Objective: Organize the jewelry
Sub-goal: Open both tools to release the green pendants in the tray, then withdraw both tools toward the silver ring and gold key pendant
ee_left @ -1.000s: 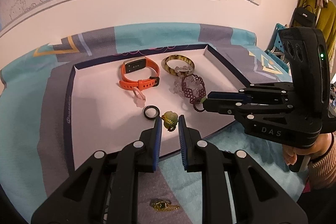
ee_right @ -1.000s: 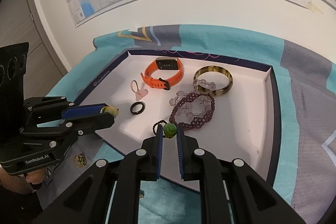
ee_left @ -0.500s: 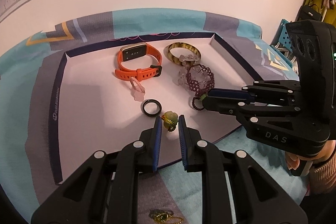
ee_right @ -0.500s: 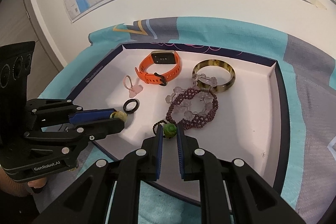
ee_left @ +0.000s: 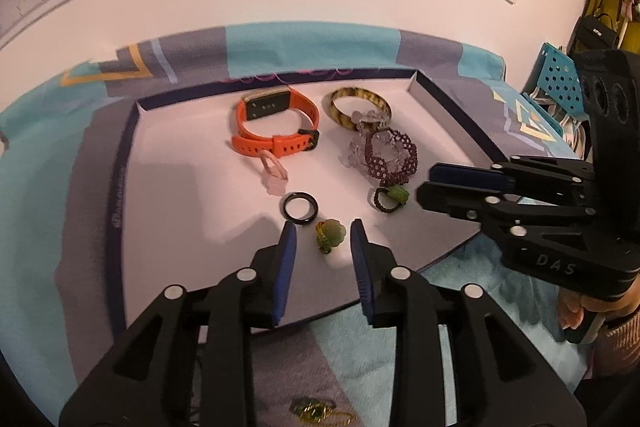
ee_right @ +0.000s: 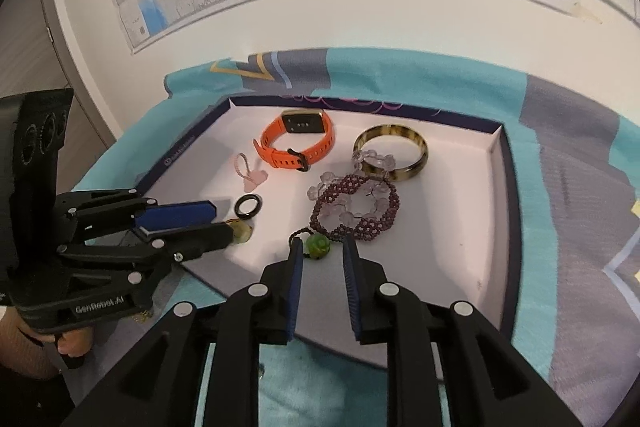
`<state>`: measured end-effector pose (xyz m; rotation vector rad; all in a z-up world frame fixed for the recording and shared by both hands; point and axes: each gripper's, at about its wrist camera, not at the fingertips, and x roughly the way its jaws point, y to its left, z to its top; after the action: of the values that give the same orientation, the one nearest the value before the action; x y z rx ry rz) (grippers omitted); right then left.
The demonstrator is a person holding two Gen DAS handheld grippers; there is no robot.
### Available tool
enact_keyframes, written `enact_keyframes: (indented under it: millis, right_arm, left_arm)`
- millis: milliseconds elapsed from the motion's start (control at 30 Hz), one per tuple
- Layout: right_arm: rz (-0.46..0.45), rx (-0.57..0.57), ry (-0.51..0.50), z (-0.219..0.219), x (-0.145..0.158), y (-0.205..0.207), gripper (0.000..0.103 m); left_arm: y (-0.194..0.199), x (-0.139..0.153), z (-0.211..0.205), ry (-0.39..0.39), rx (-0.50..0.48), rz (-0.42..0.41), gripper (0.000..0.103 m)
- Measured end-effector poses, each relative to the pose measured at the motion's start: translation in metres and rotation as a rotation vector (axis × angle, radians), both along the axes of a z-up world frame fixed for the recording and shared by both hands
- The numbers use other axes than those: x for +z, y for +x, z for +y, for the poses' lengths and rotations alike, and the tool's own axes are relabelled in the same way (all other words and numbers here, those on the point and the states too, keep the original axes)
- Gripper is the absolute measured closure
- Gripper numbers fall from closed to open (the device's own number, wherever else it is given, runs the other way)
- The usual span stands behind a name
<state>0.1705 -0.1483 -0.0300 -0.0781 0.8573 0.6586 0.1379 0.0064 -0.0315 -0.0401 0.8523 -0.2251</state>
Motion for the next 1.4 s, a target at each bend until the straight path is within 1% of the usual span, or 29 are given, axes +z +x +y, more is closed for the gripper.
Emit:
enact_keyframes:
  millis: [33, 133, 233, 300, 400, 467, 600, 733, 900, 1200, 1400]
  right_arm:
    - [-0.006, 0.0, 0.004, -0.002, 0.003, -0.002, 0.081]
    - [-0.037, 0.02, 0.02, -0.01, 0.015, -0.018, 0.079]
    - [-0.054, 0.052, 0.03, -0.015, 0.021, -0.035, 0.077]
    - [-0.056, 0.071, 0.027, -0.016, 0.022, -0.045, 0.075]
    - [-0.042, 0.092, 0.021, -0.017, 0.017, -0.057, 0.074]
    - [-0.03, 0.099, 0.0, -0.015, 0.011, -0.063, 0.073]
    - [0.007, 0.1, -0.017, -0.014, -0.002, -0.069, 0.073]
    - [0.009, 0.098, -0.038, -0.01, -0.008, -0.074, 0.067]
    - [0.011, 0.101, -0.054, -0.005, -0.011, -0.076, 0.067]
    - [0.027, 0.094, -0.076, 0.002, -0.015, -0.07, 0.067]
    - [0.001, 0.105, -0.123, 0.011, -0.017, -0.073, 0.066]
  left_arm:
    - [-0.005, 0.004, 0.002, -0.001, 0.002, -0.014, 0.069]
    - [-0.019, 0.013, 0.008, 0.005, 0.004, -0.051, 0.068]
    - [-0.043, 0.024, 0.017, 0.009, -0.001, -0.096, 0.065]
    - [-0.057, 0.028, 0.023, 0.008, -0.006, -0.118, 0.063]
    - [-0.077, 0.029, 0.029, 0.009, -0.024, -0.126, 0.062]
    - [-0.087, 0.025, 0.03, 0.007, -0.039, -0.117, 0.062]
    - [-0.099, 0.012, 0.027, 0.029, -0.066, -0.08, 0.062]
    - [-0.103, 0.004, 0.024, 0.033, -0.081, -0.06, 0.062]
    - [-0.104, -0.002, 0.019, 0.037, -0.097, -0.049, 0.061]
    - [-0.097, -0.011, 0.016, 0.051, -0.086, -0.003, 0.062]
    - [-0.092, -0.016, 0.014, 0.06, -0.083, 0.025, 0.064]
